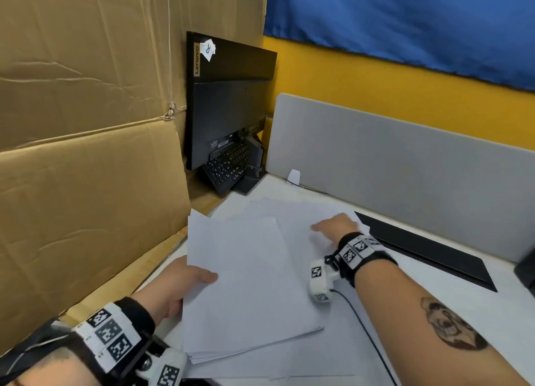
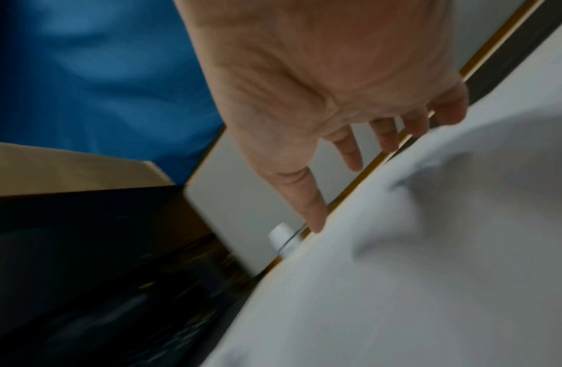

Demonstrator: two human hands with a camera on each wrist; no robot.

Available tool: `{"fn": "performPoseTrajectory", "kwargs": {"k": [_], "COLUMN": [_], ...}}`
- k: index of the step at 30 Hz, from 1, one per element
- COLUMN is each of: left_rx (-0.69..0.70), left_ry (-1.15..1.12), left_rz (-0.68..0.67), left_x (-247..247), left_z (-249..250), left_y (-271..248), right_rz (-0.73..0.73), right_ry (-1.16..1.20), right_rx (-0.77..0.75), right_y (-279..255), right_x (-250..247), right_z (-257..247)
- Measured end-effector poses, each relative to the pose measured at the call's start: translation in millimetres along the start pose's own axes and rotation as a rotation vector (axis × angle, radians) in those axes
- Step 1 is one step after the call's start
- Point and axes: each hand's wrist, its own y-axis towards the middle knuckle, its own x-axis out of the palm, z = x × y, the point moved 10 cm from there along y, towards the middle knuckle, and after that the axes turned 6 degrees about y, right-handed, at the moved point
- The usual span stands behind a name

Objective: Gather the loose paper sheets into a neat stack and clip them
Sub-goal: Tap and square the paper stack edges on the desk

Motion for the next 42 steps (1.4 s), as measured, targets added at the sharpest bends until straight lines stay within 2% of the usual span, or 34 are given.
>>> {"fn": "performPoseTrajectory", "kwargs": {"k": [2,6,11,16,22,26,28,31,34,37,42], "left_rx": [0.002,-0.001,-0.002,0.005,0.019,0.033,0.045,0.049,0.059,0.076,0.088], "left_ry": [-0.005,-0.011,0.013,0.001,-0.009,0.054,0.098,0.150,0.200,0.254,0.300], "left_rz": [-0.001,-0.008,-0.005,0.007,-0.022,-0.066,-0.114,-0.173,-0.227,-0.294,-0.373], "left_x": [-1.1,-1.5,-1.9,-0.8,3.2,10.5,21.7,47.4,78.8,115.5,181.0], "left_z": [-0.6,-0.3,1.4,2.1,2.4,7.2,11.3,14.6,18.0,22.1,24.2], "left_y": [1.1,1.5,1.1,0.4,3.3,6.0,6.5,11.2,15.8,19.7,23.3], "right_rz": [0.137,0.095,-0.092,-0.111,0.001,-0.112,-0.117,-0.016,0.052,0.139,0.406], "right_ry": [-0.180,-0.298,-0.374,-0.275,0.017,0.205,0.192,0.073,0.084,0.118,0.282], "right_rx": [0.130,0.199,0.181,0.160,0.094,0.111,0.109,0.070,0.079,0.072,-0.054], "right_y": [41.6,95.8,42.8,36.8,39.1,41.1,37.8,31.1,21.1,7.0,-25.3], "right_x": [-33.6,-48.7,-43.4,-44.5,-64.4,-63.2,-66.5,-89.9,-116.7,-144.9,-205.2], "right_z": [40.6,90.8,64.6,58.5,59.8,74.0,86.7,111.7,151.3,191.3,229.2]}}
